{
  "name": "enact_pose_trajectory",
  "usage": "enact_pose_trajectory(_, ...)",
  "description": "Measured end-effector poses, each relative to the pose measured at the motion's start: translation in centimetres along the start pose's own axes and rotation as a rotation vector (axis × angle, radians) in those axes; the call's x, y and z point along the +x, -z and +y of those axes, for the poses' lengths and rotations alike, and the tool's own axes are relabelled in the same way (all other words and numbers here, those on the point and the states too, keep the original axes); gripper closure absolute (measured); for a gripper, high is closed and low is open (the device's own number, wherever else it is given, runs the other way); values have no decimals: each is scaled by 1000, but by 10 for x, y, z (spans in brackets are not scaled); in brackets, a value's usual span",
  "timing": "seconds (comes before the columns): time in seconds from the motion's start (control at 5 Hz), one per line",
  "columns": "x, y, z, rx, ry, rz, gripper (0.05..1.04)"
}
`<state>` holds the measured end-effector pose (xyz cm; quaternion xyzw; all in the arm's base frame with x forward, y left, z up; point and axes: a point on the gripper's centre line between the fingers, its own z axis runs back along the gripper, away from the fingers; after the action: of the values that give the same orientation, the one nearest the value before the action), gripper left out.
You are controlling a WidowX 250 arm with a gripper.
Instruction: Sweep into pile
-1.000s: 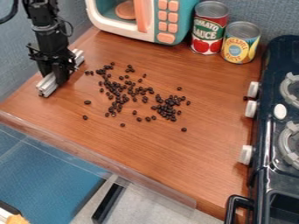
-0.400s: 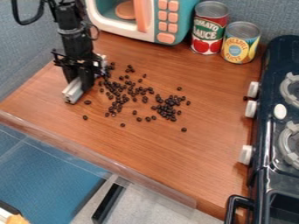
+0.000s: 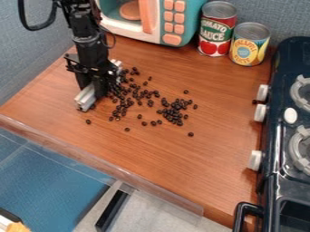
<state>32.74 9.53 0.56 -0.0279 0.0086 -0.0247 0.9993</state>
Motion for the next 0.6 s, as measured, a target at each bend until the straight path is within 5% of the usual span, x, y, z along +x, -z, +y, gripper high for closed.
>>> enact_pose_trajectory(0.6, -5, 4, -43, -31, 21, -15, 703)
